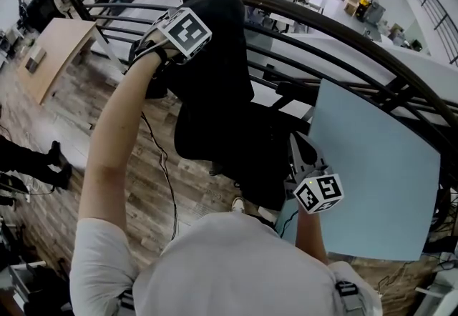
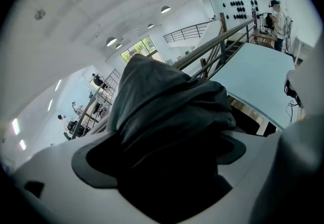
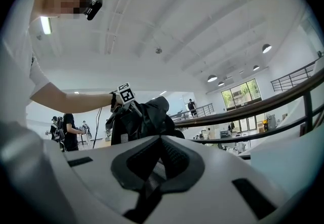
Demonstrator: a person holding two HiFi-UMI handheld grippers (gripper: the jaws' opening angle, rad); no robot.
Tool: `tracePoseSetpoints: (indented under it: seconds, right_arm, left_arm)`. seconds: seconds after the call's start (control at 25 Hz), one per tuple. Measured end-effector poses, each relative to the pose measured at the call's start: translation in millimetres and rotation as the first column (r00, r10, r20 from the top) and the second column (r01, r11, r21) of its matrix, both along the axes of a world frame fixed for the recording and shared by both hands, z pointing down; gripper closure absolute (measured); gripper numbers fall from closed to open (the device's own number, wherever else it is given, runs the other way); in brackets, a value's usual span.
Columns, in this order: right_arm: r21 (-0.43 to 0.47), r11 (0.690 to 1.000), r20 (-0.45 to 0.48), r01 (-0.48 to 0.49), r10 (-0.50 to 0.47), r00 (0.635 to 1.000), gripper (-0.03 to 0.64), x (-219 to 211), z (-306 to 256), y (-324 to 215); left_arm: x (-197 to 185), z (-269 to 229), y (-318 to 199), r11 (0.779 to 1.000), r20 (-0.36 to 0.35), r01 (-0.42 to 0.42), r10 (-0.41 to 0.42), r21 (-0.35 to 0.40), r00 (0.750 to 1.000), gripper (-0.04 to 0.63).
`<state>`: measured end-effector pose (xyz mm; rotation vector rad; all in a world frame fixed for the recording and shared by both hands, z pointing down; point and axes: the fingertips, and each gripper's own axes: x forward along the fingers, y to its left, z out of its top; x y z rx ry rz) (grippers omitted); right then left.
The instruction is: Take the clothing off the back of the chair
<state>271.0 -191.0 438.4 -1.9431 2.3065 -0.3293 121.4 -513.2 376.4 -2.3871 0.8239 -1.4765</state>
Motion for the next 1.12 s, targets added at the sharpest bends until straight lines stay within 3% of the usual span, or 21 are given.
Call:
tracePoseSetpoints:
  seconds: [0.28,0.48,0.68,1.12]
  right_arm:
    - [-0.001,1.0,0.001,0.013,-0.013,1.0,0.597,0,1,-2]
    - [0.003,1.0,0.0,0.013,-0.013,1.0,0.597,-1,1,-1]
    - [0.007,1.0,-0.001,0.007,-0.007,1.0,0.597,0,0,1]
    - [0.024,1.0,0.001,0.008,-0.008,1.0,0.597,-1,-3,14]
  left_arm:
    - [-5,-23,-1,0.998,-0.129,0.058,-0.054,0.032,0.99,0.315]
    - [-9,-36,-3,0.995,-0.2,0.077,-0.063,0.061,0.978,0.415]
    - [-20,-48,-14,0.991,-0.317,0.124,-0.101,0.053,0.943,0.453]
    - [-37,-63,-10,0.977,-0.39,0.191,-0.142,0.091,0.91,0.486]
